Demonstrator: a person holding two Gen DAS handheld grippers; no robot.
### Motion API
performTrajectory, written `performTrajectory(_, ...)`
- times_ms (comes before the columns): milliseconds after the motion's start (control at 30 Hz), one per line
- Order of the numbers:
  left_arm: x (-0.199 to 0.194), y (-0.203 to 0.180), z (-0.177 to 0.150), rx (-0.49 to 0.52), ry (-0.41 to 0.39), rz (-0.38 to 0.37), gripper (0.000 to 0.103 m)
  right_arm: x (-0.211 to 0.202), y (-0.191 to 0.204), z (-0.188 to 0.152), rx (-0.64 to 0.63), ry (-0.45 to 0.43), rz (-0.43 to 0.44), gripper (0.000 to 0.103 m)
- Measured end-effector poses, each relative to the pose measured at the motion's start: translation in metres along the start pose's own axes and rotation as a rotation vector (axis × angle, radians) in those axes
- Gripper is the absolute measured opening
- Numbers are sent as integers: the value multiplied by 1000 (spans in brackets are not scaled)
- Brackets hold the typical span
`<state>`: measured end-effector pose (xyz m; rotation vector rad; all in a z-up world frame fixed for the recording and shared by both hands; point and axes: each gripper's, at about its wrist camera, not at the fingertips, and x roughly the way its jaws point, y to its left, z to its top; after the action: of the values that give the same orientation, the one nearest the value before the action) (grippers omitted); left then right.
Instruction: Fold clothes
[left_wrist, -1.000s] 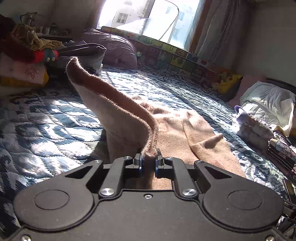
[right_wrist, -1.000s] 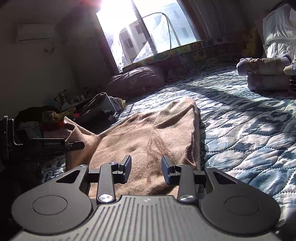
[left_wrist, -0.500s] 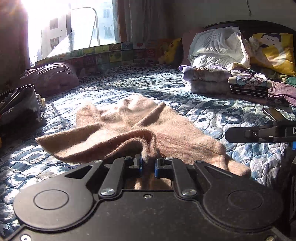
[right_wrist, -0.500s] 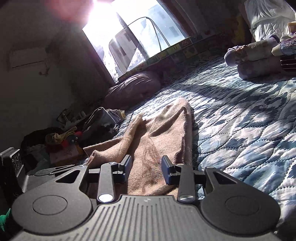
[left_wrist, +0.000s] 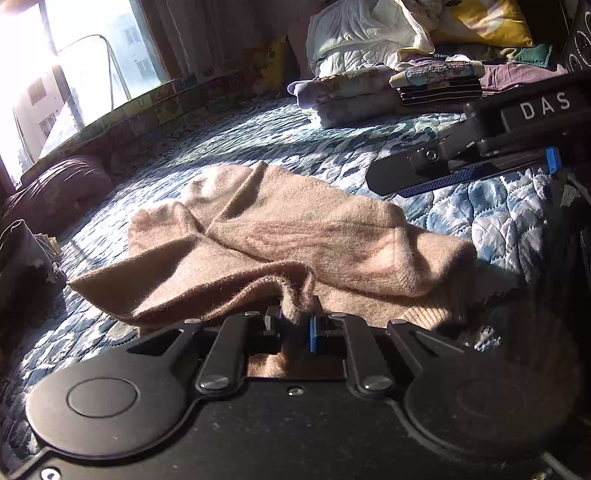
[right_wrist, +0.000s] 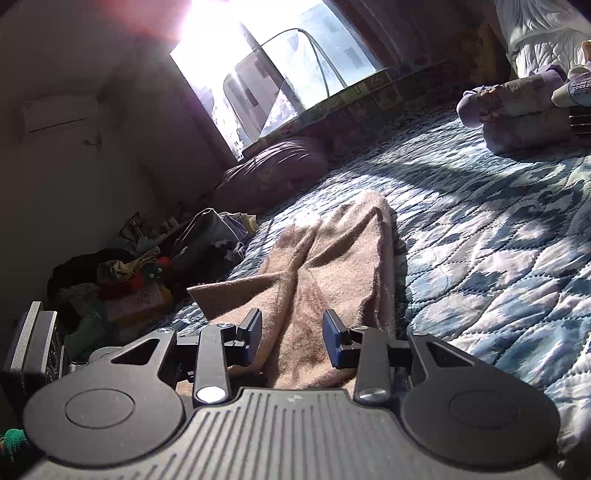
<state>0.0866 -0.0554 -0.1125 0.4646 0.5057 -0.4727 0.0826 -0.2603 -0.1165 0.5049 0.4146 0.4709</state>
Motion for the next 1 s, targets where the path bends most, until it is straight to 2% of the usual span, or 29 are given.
performTrajectory(67, -11, 9, 0, -76, -23, -76, 43, 2, 3, -1, -10, 4, 5, 37)
performTrajectory(100, -17, 14, 0, -121, -38, -119, 46, 3, 5, -1, -16, 5, 6, 37)
performTrajectory(167, -34, 36, -3, -245, -93, -212, 45, 4, 9, -1, -29, 3, 10, 37)
performTrajectory(200, -43, 49, -7, -309, -129, -230, 46, 5, 10, -2, -35, 3, 15, 37)
performTrajectory(233, -51, 65, -12, -384, -164, -224, 46, 5, 12, -2, -41, 3, 17, 37)
performTrajectory(333, -66, 112, -35, -628, -221, -136, 44, 8, 17, -3, -60, 10, 21, 37)
performTrajectory(367, -69, 125, -44, -691, -231, -106, 42, 10, 20, -4, -76, 14, 20, 37)
performTrajectory(433, -75, 138, -55, -750, -228, -58, 37, 13, 30, -7, -126, 18, 19, 37)
performTrajectory(500, -77, 135, -55, -723, -203, -25, 27, 18, 43, -11, -190, 25, 22, 38)
performTrajectory(567, -76, 125, -52, -666, -176, -37, 23, 24, 56, -16, -251, 39, 23, 48)
performTrajectory(667, -72, 112, -49, -609, -138, -59, 22, 37, 73, -26, -326, 63, 12, 56)
performTrajectory(767, -68, 107, -54, -604, -108, -80, 21, 55, 81, -34, -372, 111, -30, 55)
performTrajectory(800, -66, 107, -56, -603, -97, -85, 21, 60, 81, -36, -375, 127, -42, 51)
performTrajectory(833, -64, 107, -57, -601, -86, -88, 21, 64, 80, -36, -371, 141, -48, 28)
performTrajectory(867, -61, 107, -58, -601, -74, -89, 21, 67, 75, -34, -350, 153, -49, 16)
performTrajectory(1000, -57, 105, -58, -576, -58, -110, 21, 62, 70, -26, -317, 128, -57, 11)
